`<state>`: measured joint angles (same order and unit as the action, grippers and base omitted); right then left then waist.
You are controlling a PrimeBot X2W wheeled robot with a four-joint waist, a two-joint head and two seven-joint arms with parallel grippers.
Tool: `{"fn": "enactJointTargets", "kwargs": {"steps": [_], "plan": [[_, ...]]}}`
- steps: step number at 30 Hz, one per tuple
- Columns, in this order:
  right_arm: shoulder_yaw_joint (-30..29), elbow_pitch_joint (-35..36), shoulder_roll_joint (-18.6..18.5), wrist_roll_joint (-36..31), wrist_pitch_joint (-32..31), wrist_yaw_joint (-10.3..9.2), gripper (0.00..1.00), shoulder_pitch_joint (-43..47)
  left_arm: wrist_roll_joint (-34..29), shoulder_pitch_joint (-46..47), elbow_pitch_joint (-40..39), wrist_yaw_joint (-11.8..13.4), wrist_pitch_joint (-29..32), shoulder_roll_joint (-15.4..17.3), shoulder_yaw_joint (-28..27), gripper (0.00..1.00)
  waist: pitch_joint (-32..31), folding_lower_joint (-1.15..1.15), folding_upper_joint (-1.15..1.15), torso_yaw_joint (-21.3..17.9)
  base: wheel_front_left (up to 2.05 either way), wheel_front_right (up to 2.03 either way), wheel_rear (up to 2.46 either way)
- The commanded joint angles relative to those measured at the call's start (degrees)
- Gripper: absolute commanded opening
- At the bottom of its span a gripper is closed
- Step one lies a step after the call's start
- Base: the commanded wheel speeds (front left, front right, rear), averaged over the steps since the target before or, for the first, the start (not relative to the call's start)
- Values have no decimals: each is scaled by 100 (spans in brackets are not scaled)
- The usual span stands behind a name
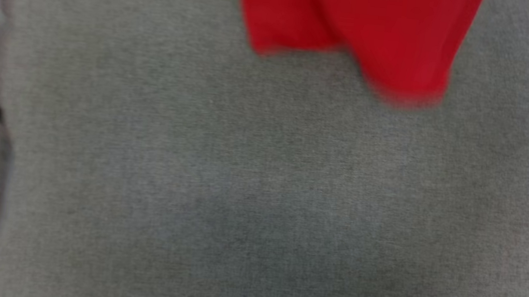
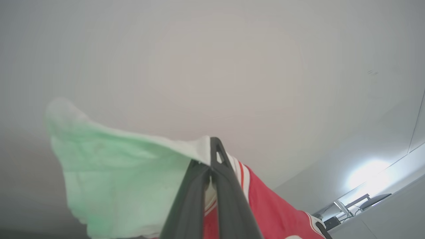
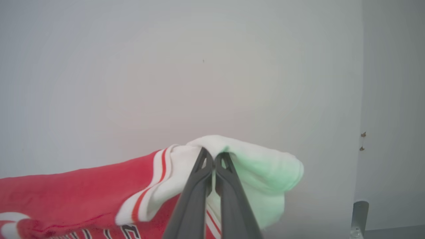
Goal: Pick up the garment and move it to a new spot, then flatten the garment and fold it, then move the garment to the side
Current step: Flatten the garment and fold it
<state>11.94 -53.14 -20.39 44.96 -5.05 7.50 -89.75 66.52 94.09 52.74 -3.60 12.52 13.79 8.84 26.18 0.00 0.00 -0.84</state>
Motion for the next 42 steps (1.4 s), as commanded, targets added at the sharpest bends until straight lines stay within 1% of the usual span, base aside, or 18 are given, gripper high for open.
{"fn": "enactJointTargets", "kwargs": {"steps": [1, 2, 3, 5, 7, 9, 11, 15, 18, 19, 22, 23, 26, 28, 31, 33, 37, 42], "plan": [[-83, -128, 36, -103, 152, -1, 0, -182, -78, 162, 97, -63, -86, 52, 12, 0, 156, 0, 0, -149, 0, 0, 0], [-144, -381, 166, -293, 398, -1, 0, -509, -38, 450, 308, -152, -309, 38, -51, 0, 103, 0, 0, -137, 0, 0, 0], [-144, -381, 166, -293, 398, -1, 0, -509, -38, 450, 308, -152, -309, 38, -51, 0, 103, 0, 0, -137, 0, 0, 0], [-167, -544, 176, -449, 594, -1, 0, -748, 57, 676, 446, -247, -524, 49, -180, 0, 25, 0, 0, -103, 0, 0, 0], [-211, -677, 194, -439, 678, -2, 0, -848, 99, 680, 571, -321, -539, 8, -175, 0, -55, 0, 0, -52, 0, 0, 0], [-169, -764, 236, -422, 665, -2, 0, -694, 173, 491, 632, -367, -512, -13, -141, 0, -146, 0, 0, -5, 0, 0, 0], [-23, -686, 236, -412, 599, -2, 0, -453, 318, 254, 527, -397, -414, -35, -148, 0, -216, 0, 0, 27, 0, 0, 0], [265, -195, 110, -190, 382, -2, 0, 344, 650, -672, -249, -393, -144, 60, -54, 0, -324, 0, 0, 70, 0, 0, 0], [481, 414, -27, 65, 162, -1, 0, 1243, 967, -1617, -811, -395, 58, 170, -34, 0, -393, 0, 0, 72, 0, 0, 0], [515, 651, -132, 149, 97, -1, 0, 1586, 1073, -1979, -988, -395, 123, 174, -27, 0, -426, 0, 0, 86, 0, 0, 0], [516, 1388, -445, 409, -104, -1, 0, 2666, 1108, -3102, -1581, -396, 144, 354, 134, 0, -544, 0, 0, 111, 0, 0, 0], [502, 1637, -522, 465, -193, -1, 0, 3044, 981, -3492, -1790, -396, 127, 473, 258, 0, -587, 0, 0, 107, 0, 0, 0], [304, 2403, -795, 619, -466, -2, 0, 4159, 1069, -4567, -2290, -396, 115, 561, 420, 0, -728, 0, 0, 137, 0, 0, 0], [95, 2932, -938, 624, -680, -2, 0, 4889, 989, -5160, -2614, -396, 146, 733, 564, 0, -821, 0, 0, 152, 0, 0, 0], [-275, 3708, -1034, 486, -1054, -2, 0, 5935, 1065, -6000, -3106, -397, 147, 854, 659, 0, -970, 0, 0, 149, 0, 0, 0], [-561, 4195, -1028, 309, -1333, -3, 0, 6581, 1152, -6525, -3437, -397, 168, 938, 665, 0, -1069, 0, 0, 124, 0, 0, 0], [-1157, 5297, -832, -80, -2018, -3, 0, 7782, 1160, -7475, -4145, -339, 200, 1217, 675, 0, -1207, 0, 0, 74, 0, 0, 0], [-1821, 6545, -410, -529, -2950, -3, 0, 8958, 1129, -8610, -5140, -200, 295, 1662, 664, 0, -1288, 0, 0, -5, 0, 0, 0]]}}
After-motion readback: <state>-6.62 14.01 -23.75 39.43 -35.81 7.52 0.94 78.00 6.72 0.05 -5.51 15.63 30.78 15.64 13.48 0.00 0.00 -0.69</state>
